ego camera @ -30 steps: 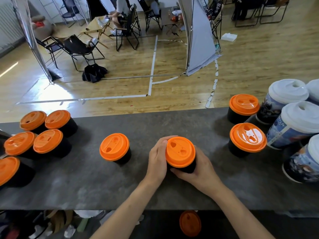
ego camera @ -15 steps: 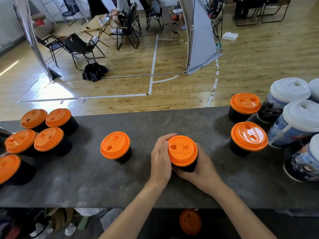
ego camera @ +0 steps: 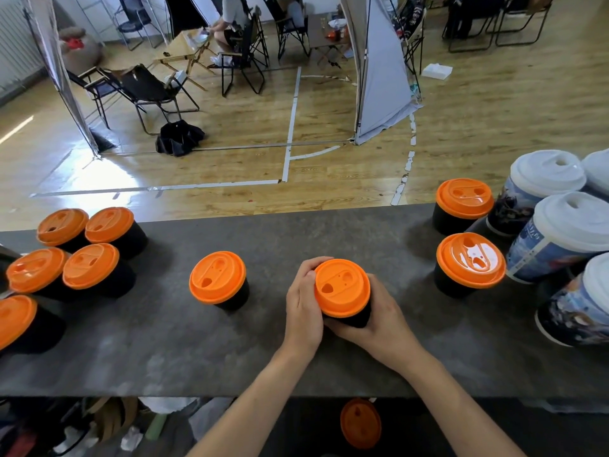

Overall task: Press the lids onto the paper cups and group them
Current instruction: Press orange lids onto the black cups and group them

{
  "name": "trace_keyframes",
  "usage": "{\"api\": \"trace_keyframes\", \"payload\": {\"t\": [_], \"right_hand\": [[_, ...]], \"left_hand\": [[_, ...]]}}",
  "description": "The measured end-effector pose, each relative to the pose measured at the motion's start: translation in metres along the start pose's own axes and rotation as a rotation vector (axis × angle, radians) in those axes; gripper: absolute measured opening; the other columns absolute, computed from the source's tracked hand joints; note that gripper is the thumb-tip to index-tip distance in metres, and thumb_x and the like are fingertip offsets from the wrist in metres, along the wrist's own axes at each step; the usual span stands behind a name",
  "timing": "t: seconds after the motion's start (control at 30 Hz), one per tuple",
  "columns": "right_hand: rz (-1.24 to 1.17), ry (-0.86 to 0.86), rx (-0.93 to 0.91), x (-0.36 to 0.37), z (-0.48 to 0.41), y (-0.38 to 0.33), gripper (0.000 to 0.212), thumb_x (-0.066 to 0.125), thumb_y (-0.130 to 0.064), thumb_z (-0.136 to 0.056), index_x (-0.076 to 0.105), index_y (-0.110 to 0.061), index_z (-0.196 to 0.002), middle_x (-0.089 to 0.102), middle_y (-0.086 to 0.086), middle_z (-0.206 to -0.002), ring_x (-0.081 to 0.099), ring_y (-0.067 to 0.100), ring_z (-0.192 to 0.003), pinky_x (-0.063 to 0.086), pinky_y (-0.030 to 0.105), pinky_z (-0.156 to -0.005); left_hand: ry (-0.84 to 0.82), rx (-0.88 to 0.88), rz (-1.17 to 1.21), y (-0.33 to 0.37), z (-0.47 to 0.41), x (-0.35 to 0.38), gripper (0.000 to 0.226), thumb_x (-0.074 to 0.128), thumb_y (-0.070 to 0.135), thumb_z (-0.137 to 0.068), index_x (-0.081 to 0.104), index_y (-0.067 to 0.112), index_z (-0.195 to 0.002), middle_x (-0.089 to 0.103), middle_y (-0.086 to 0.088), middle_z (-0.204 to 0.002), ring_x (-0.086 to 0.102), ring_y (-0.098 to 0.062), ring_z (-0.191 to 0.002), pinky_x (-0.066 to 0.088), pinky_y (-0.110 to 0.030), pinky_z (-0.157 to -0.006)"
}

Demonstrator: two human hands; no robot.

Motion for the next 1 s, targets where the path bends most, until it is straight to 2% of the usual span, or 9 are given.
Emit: {"api": "trace_keyframes", "payload": {"t": [0.07, 0.2, 0.27, 0.37, 0.47, 0.53, 0.7, 0.87, 1.0], "right_hand": [[0.013, -0.002, -0.002, 0.0, 0.0, 0.0, 0.079, 0.088, -0.056, -0.067, 0.045, -0.05, -0.132, 0.058, -0.026, -0.127, 0.056, -0.004, -0.122, 0.045, 0.018, -0.098], [0.023, -0.015, 0.003, 0.0, 0.001, -0.001, 0.079, 0.086, -0.058, -0.067, 0.041, -0.055, -0.133, 0.056, -0.026, -0.128, 0.054, -0.004, -0.123, 0.047, 0.024, -0.103], [0.029, -0.014, -0.002, 0.0, 0.001, -0.003, 0.081, 0.085, -0.065, -0.068, 0.039, -0.058, -0.134, 0.055, -0.028, -0.13, 0.053, -0.005, -0.125, 0.046, 0.021, -0.103], [0.057, -0.031, -0.002, 0.0, 0.0, -0.007, 0.085, 0.08, -0.078, -0.066, 0.03, -0.067, -0.134, 0.048, -0.039, -0.131, 0.047, -0.012, -0.127, 0.038, 0.011, -0.1], [0.068, -0.038, -0.012, 0.0, 0.0, -0.006, 0.082, 0.083, -0.07, -0.069, 0.031, -0.068, -0.132, 0.046, -0.045, -0.128, 0.047, -0.012, -0.125, 0.037, 0.011, -0.099], [0.073, -0.033, -0.008, -0.001, 0.0, -0.005, 0.081, 0.084, -0.066, -0.069, 0.032, -0.07, -0.131, 0.046, -0.045, -0.127, 0.048, -0.013, -0.123, 0.037, 0.011, -0.098], [0.084, -0.029, 0.005, 0.0, 0.0, -0.004, 0.078, 0.082, -0.069, -0.067, 0.033, -0.072, -0.128, 0.047, -0.042, -0.125, 0.048, -0.013, -0.121, 0.039, 0.01, -0.096], [0.039, -0.021, 0.008, -0.001, 0.001, -0.006, 0.085, 0.08, -0.078, -0.064, 0.029, -0.072, -0.132, 0.047, -0.042, -0.131, 0.047, -0.014, -0.127, 0.036, 0.004, -0.099], [0.055, -0.022, 0.012, -0.001, 0.001, -0.004, 0.082, 0.082, -0.069, -0.067, 0.031, -0.074, -0.131, 0.047, -0.043, -0.129, 0.048, -0.013, -0.125, 0.038, 0.012, -0.099]], "left_hand": [[-0.068, -0.057, 0.007, 0.002, -0.012, 0.0, 0.042, 0.036, 0.029, -0.099, 0.072, 0.013, -0.113, 0.074, -0.004, -0.118, 0.067, -0.021, -0.115, 0.051, -0.035, -0.102], [-0.246, -0.099, 0.006, 0.009, -0.023, 0.004, 0.049, 0.035, 0.031, -0.097, 0.073, 0.006, -0.114, 0.077, -0.005, -0.113, 0.07, -0.015, -0.108, 0.051, -0.019, -0.091], [-0.215, -0.088, 0.006, 0.01, -0.02, 0.003, 0.049, 0.034, 0.031, -0.099, 0.073, 0.006, -0.113, 0.076, -0.005, -0.113, 0.069, -0.018, -0.11, 0.051, -0.023, -0.093], [-0.094, -0.04, -0.051, 0.003, -0.009, -0.001, 0.045, 0.033, 0.031, -0.101, 0.074, 0.016, -0.112, 0.074, -0.005, -0.115, 0.065, -0.023, -0.115, 0.049, -0.041, -0.103], [-0.034, -0.023, -0.075, 0.0, -0.003, -0.004, 0.042, 0.034, 0.034, -0.101, 0.073, 0.022, -0.112, 0.072, -0.001, -0.117, 0.063, -0.022, -0.118, 0.048, -0.046, -0.105], [-0.064, -0.048, -0.043, 0.002, -0.009, -0.004, 0.041, 0.037, 0.031, -0.099, 0.074, 0.02, -0.111, 0.074, -0.003, -0.114, 0.065, -0.024, -0.116, 0.049, -0.043, -0.103], [-0.242, -0.102, -0.012, 0.012, -0.027, 0.003, 0.046, 0.036, 0.026, -0.096, 0.076, 0.009, -0.11, 0.078, 0.001, -0.111, 0.071, -0.013, -0.107, 0.049, -0.015, -0.089], [-0.144, -0.038, 0.012, 0.006, -0.02, 0.004, 0.042, 0.035, 0.024, -0.098, 0.074, 0.008, -0.104, 0.077, -0.006, -0.105, 0.071, -0.019, -0.103, 0.051, -0.02, -0.088], [-0.187, -0.038, 0.027, 0.007, -0.024, 0.003, 0.045, 0.035, 0.025, -0.095, 0.074, 0.006, -0.11, 0.076, -0.004, -0.114, 0.069, -0.018, -0.11, 0.051, -0.021, -0.092]]}}
Point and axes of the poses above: each hand's wrist, its own z-axis away from the middle knuckle, its own x-axis out of the palm, y = z × x, the point moved 5 cm from there along -z, towards the middle knuckle
